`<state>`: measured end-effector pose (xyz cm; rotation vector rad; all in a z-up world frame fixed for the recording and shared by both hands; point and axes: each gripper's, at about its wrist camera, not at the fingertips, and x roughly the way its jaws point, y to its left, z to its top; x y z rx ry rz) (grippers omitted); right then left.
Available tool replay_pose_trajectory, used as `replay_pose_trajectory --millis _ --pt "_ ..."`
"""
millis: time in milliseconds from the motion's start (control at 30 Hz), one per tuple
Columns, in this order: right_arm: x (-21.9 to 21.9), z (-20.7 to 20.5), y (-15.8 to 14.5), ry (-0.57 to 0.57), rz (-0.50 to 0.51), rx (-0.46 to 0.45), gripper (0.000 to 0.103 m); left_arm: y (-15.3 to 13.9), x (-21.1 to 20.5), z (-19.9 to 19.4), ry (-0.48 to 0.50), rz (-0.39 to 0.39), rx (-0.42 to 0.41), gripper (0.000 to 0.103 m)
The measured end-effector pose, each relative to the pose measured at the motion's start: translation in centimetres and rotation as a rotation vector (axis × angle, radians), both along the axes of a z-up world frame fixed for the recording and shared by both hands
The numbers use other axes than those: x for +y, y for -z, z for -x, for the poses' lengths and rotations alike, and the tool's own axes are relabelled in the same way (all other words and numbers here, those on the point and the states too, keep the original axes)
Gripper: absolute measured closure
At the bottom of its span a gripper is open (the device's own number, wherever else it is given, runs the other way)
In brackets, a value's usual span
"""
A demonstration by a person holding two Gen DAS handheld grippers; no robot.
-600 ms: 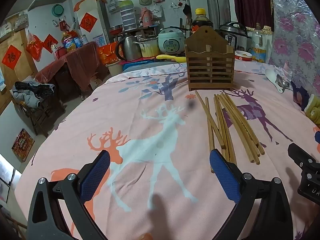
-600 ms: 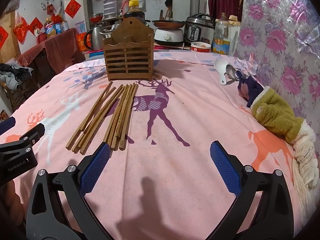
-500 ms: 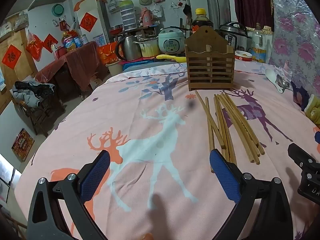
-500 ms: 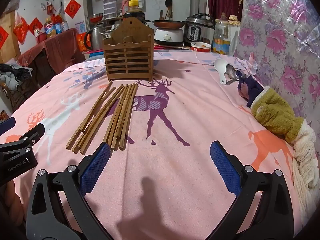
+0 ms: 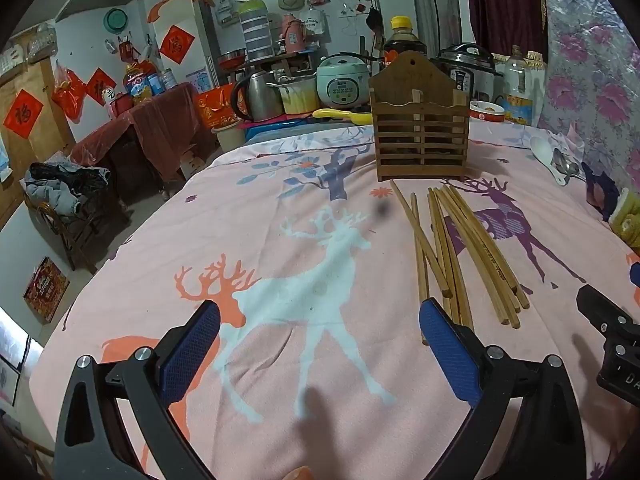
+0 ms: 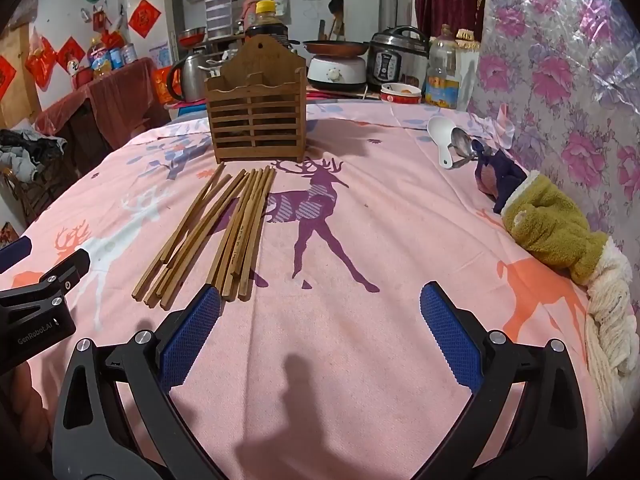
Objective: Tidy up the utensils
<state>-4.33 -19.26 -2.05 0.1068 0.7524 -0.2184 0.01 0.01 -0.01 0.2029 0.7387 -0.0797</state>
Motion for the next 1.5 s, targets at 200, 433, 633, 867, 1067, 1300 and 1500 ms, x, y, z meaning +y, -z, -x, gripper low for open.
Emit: replay_pose_trajectory --millis 200,433,633,867,1067,1300,1500 --pt "-0.03 0.0 0.03 0.0 -0.001 0.0 0.006 0.0 0.0 0.0 0.0 -0.001 0.0 0.005" --pt "-0.07 0.01 0.05 0.0 -0.003 0.0 0.006 0.0 -0.01 0.0 0.0 -0.001 0.001 0.005" --pt "-0.12 0.01 0.08 0.0 -0.004 0.0 0.006 0.01 -0.01 -0.01 0.0 -0.001 0.002 0.005" --pt "-0.14 -0.05 0.17 0.0 -0.006 0.001 0.006 0.01 -0.03 0.06 0.001 -0.001 0.006 0.005" --pt "-0.16 -0.06 0.21 0.0 -0.007 0.002 0.006 0.01 -0.02 0.04 0.001 0.0 0.006 0.005" --pt "-0.23 -0.07 0.23 0.0 -0.009 0.002 0.006 0.01 -0.01 0.01 0.0 0.0 0.007 0.005" --pt "-0.29 -0.05 0.22 0.0 -0.011 0.002 0.006 0.02 -0.01 -0.01 0.0 0.0 0.009 0.005"
